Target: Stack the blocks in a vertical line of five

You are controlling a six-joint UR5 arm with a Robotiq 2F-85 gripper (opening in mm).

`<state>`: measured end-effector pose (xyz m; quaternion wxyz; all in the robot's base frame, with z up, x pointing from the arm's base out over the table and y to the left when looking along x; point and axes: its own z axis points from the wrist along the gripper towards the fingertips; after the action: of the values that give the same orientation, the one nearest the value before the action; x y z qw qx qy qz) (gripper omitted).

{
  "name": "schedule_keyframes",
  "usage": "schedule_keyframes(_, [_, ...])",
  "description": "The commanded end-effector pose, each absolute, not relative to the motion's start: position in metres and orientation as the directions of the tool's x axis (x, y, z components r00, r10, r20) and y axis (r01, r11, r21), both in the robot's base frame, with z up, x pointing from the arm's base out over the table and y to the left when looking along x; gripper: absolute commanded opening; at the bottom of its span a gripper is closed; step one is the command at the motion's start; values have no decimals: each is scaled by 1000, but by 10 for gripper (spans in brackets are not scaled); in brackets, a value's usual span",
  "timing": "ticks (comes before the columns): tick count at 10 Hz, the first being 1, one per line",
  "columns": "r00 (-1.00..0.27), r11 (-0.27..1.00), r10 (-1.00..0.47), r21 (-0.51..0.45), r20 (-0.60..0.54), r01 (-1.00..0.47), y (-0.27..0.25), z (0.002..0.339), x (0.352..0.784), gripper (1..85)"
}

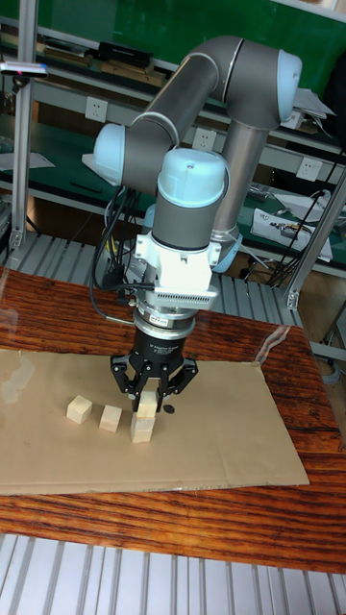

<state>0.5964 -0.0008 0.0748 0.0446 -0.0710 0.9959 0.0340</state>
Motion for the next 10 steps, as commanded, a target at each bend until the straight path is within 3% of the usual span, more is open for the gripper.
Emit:
schedule_keyframes(1, [-985,986,-136,77,-102,-145,2,77,598,303])
schedule_keyframes(10, [-980,983,-155,82,-125,-166,3,77,604,557])
